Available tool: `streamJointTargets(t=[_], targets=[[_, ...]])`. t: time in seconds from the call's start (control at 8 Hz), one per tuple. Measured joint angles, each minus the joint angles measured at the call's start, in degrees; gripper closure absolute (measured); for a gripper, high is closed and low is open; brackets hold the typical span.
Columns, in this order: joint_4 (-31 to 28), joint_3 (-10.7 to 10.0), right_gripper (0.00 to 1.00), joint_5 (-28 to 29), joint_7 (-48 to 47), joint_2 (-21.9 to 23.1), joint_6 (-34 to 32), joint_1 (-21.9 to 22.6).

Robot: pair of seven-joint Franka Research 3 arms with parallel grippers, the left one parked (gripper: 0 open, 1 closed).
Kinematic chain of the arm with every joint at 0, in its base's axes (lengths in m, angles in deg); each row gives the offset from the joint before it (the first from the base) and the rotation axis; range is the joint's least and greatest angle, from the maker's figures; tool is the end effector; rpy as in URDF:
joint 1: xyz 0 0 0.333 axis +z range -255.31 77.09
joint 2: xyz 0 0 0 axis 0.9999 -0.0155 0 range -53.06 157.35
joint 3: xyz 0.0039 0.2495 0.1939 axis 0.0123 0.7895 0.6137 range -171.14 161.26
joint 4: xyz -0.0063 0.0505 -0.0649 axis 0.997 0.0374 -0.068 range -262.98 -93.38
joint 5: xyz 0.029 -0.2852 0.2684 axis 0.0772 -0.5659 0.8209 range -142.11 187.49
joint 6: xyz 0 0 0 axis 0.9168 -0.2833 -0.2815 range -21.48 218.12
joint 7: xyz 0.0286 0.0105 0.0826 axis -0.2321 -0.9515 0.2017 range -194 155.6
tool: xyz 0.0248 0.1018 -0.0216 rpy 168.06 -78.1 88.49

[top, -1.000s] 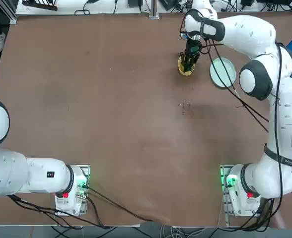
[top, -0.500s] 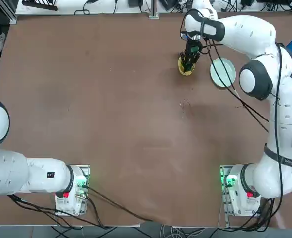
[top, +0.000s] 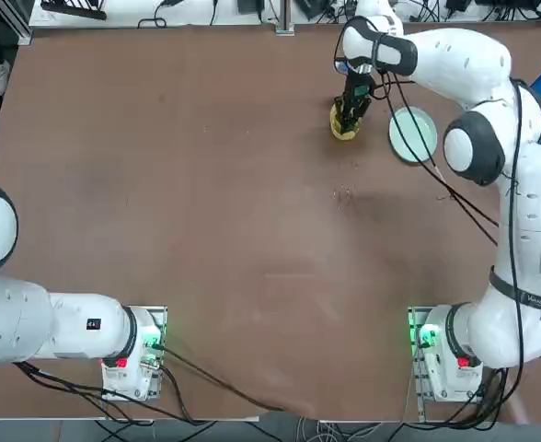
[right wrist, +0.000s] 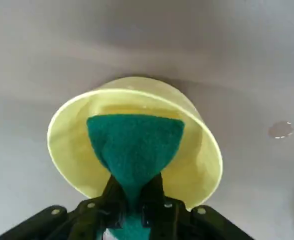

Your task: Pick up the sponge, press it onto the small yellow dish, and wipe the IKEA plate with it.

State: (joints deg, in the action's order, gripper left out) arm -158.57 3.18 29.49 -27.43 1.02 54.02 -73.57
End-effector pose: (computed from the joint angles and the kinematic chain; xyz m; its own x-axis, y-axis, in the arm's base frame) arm 0.6522 0.2728 0.2007 0.8916 0.2076 -0.4024 0.1585 -0.9756 -0.1522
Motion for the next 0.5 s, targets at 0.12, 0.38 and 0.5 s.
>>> streamJointTargets(t=[0.12, 0.38, 0.5], targets=[[0.94, -0.06, 0.84, -0.14, 0.1, -0.03, -0.73, -0.04], [4.35, -0.21, 0.84, -0.3, 0.12, 0.06, -4.33, -0.07], [5.87, -0.21, 0.84, -0.3, 0.12, 0.42, -5.7, -0.08]])
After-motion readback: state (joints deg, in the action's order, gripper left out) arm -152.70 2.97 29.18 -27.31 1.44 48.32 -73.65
